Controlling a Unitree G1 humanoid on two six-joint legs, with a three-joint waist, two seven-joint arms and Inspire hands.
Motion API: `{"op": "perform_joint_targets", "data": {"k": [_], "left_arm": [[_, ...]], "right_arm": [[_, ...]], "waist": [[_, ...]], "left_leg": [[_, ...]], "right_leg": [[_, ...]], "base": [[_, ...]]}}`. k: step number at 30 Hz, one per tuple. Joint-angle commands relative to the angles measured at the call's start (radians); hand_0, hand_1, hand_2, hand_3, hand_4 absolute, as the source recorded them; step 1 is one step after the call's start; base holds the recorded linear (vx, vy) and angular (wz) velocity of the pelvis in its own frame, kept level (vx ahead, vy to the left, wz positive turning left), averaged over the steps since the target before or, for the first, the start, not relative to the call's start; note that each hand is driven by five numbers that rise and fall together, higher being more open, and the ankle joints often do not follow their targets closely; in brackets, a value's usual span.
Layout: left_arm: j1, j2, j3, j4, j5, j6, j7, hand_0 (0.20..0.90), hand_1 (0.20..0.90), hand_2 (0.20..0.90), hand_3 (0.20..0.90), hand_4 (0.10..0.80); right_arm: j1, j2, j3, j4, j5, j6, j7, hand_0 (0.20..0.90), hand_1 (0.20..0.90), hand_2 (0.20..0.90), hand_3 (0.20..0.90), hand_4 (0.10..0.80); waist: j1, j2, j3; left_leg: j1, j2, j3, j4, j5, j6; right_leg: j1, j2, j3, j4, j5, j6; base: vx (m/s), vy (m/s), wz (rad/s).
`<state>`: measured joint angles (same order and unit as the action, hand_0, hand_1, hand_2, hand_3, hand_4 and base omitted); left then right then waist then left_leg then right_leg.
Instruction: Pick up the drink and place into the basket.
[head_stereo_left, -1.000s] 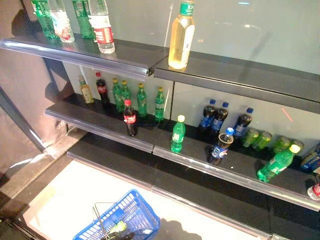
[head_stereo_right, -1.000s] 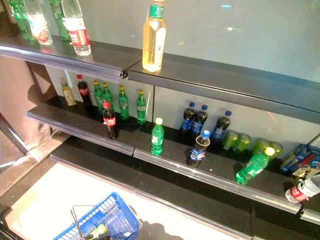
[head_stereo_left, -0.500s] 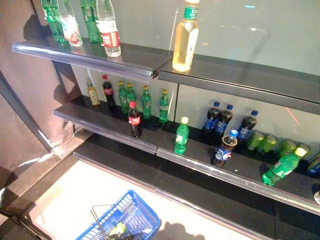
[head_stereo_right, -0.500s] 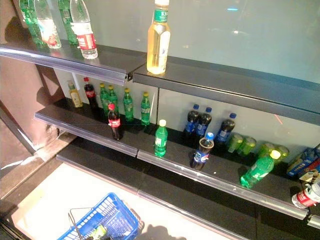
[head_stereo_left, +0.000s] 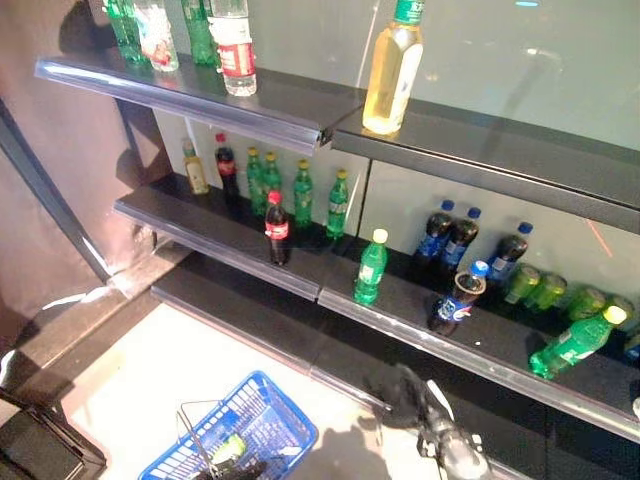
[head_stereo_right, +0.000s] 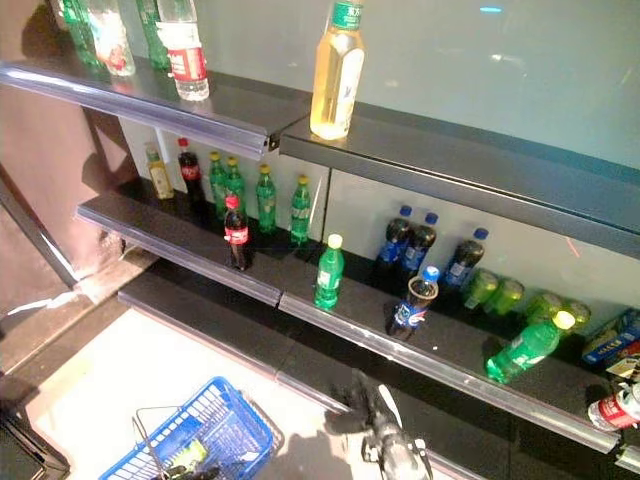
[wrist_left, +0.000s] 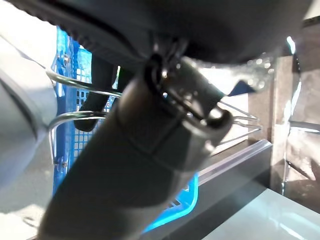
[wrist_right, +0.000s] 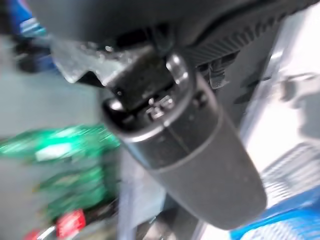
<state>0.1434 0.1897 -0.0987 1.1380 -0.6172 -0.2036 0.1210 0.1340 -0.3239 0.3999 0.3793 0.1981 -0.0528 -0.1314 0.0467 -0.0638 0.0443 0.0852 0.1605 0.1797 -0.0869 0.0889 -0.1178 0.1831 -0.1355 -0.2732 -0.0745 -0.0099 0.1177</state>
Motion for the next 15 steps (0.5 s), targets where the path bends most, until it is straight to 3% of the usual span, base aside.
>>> {"op": "perform_joint_targets", "data": {"k": [1,6,15], "left_arm": [[-0.055,-0.005,-0.017,-0.033,0.033,-0.073,-0.021,0.300,0.300,0.300,0.200,0.100],[-0.033,-0.020,0.004,-0.013,0.034,-0.099,-0.037,0.300,0.300,0.300,0.200,0.100],[-0.010,-0.039,0.014,-0.017,0.043,-0.106,-0.040,0.300,0.300,0.300,0.200,0.100]], "right_arm": [[-0.085,-0.082,-0.045,-0.279,-0.027,-0.042,0.005,0.900,0.900,0.900,0.900,0.800],[-0.105,-0.118,-0.101,-0.481,-0.037,-0.084,0.004,0.900,0.900,0.900,0.900,0.800],[-0.138,-0.138,-0.157,-0.621,0.021,-0.166,-0.081,0.900,0.900,0.900,0.900,0.800]], "waist": [[-0.009,0.012,0.047],[-0.019,0.019,0.039],[-0.014,0.029,0.033]], "left_leg": [[0.023,0.018,-0.027,0.000,-0.045,0.023],[0.024,0.024,-0.009,0.000,-0.047,0.018],[0.027,0.031,0.004,0.000,-0.047,0.014]], "right_leg": [[-0.055,-0.076,-0.022,0.031,0.063,0.029],[-0.058,-0.081,-0.023,0.029,0.059,0.030],[-0.066,-0.086,-0.028,0.035,0.052,0.028]], "base": [[0.000,0.000,0.00],[0.018,0.033,-0.04],[0.015,0.011,-0.03]]}}
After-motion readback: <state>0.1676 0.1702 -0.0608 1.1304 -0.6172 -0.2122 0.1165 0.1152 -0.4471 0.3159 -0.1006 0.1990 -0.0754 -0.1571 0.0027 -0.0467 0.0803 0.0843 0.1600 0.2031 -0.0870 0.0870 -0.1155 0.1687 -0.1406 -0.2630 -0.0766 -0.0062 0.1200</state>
